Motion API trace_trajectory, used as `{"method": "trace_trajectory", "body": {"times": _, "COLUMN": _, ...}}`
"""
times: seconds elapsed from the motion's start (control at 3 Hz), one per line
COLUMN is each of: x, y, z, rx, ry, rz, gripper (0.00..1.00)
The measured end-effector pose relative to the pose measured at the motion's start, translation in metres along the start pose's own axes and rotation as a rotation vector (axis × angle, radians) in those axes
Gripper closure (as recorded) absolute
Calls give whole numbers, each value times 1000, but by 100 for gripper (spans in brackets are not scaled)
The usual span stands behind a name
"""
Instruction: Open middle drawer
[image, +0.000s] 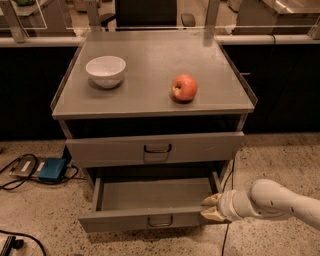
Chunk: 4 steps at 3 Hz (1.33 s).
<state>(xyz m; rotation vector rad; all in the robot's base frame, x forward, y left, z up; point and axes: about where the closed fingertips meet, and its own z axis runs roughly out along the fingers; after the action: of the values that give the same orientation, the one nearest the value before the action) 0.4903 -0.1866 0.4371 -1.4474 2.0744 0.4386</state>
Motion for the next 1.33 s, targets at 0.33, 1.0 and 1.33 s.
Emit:
{"method": "trace_trajectory", "body": {"times": 0.33, "x": 0, "y": 0, "z": 0, "rx": 0, "ry": 0, "rz": 0, "gripper": 4}}
{"method": "trace_trajectory", "body": {"times": 1.0, "x": 2, "y": 3, "z": 1, "rx": -5, "ry": -5, "rz": 4, "gripper": 100}}
{"method": "trace_trajectory", "body": {"times": 1.33, "x": 27, "y": 25, "z": -10, "rx": -8, "ry": -2, "rz": 39, "gripper": 100}}
